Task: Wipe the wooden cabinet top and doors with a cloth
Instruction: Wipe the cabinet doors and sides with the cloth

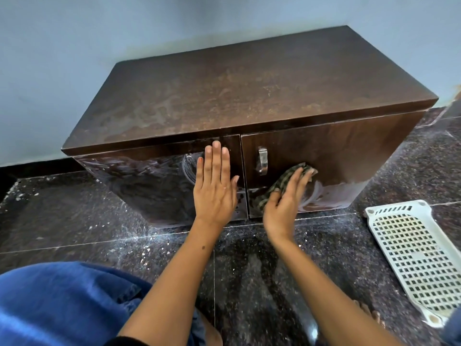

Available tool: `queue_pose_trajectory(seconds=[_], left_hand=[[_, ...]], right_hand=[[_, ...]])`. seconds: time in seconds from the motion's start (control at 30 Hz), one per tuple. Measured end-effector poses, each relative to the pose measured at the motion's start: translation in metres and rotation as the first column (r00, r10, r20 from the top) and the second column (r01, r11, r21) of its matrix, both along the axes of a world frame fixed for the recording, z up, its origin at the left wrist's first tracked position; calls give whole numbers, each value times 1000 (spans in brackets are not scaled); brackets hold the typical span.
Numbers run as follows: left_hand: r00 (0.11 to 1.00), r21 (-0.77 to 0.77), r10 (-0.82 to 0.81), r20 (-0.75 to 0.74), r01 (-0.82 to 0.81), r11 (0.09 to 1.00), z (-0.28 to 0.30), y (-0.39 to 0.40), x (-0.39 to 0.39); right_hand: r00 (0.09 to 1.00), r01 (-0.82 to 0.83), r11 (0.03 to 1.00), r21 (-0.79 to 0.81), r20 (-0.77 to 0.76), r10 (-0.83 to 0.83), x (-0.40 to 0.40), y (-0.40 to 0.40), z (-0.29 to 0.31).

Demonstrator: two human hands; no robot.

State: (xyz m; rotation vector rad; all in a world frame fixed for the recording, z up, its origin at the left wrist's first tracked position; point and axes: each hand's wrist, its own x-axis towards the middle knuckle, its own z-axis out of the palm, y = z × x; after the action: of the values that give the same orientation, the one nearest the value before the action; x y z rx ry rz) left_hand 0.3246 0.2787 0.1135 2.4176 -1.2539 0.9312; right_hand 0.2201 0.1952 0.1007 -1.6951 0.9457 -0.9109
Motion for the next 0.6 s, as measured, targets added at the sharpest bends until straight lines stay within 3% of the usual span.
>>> queue_pose_trajectory(seconds=[0.13,0.37,0.6], left_hand=[[1000,-16,-12,-3,12,1000,0,-1,0],[999,-96,33,-32,-36,995,0,6,9],[998,-58,57,-23,-58,997,-4,6,15]], right_hand=[[989,-147,988,-55,-22,146,-3,17,-13],[998,-37,995,90,-41,40,-1,6,-13],[988,-145,989,-32,-60,143,-4,14,-20]])
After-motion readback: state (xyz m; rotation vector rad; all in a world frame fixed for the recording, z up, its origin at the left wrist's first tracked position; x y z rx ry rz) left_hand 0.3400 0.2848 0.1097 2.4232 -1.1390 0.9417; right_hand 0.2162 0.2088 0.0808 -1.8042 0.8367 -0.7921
